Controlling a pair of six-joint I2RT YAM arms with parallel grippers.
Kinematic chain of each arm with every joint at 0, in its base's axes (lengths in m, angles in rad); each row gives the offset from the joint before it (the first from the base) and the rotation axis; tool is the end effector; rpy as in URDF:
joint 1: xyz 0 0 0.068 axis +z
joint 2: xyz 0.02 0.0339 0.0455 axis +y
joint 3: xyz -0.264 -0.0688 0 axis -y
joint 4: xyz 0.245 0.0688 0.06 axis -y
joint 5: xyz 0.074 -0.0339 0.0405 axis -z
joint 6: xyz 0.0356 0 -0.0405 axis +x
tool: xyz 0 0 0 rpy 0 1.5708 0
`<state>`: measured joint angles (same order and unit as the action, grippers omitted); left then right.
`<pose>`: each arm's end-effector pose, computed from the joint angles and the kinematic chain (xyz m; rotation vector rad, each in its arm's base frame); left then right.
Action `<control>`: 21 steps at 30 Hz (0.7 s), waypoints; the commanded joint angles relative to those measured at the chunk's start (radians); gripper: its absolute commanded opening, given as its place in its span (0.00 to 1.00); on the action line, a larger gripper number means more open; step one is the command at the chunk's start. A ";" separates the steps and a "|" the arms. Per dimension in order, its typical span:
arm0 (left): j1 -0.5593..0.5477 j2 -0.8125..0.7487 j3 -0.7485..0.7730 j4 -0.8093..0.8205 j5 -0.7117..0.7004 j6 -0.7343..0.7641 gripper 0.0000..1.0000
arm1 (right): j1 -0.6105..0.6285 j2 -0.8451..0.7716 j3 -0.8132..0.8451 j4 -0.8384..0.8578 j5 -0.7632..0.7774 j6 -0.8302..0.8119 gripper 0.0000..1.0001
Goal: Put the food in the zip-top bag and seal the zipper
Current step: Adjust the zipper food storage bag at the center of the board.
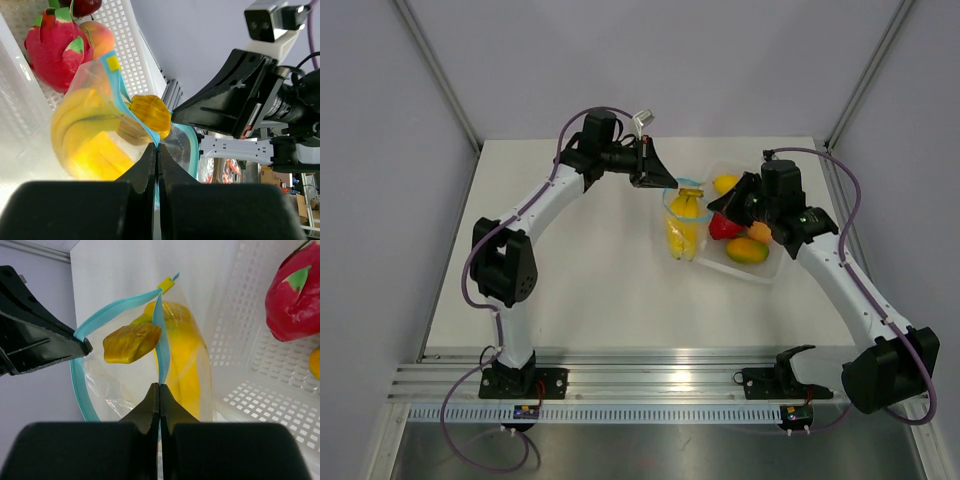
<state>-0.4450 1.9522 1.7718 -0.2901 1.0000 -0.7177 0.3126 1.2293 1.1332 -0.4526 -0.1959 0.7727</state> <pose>0.3961 -0.2221 0.3313 0.4192 2.2160 -1.6966 0.2587 0.0909 0.3417 0.3878 2.1935 0.8312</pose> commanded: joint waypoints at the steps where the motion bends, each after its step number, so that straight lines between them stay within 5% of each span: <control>1: -0.015 -0.055 -0.017 -0.035 0.035 0.064 0.00 | 0.005 0.039 0.068 0.000 0.016 -0.056 0.00; 10: 0.031 -0.071 -0.006 -0.080 0.026 0.107 0.00 | 0.011 0.082 0.214 -0.020 0.130 -0.087 0.00; 16: 0.100 -0.141 -0.049 0.005 0.005 0.055 0.00 | 0.020 -0.048 0.038 0.184 0.090 -0.107 0.00; 21: 0.094 -0.059 0.024 -0.049 -0.015 0.047 0.00 | 0.072 0.093 0.069 0.201 0.066 -0.110 0.00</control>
<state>-0.3378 1.8725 1.7435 -0.3573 0.9905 -0.6552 0.3527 1.2350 1.1706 -0.3283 -0.1066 0.6842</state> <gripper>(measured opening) 0.005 0.009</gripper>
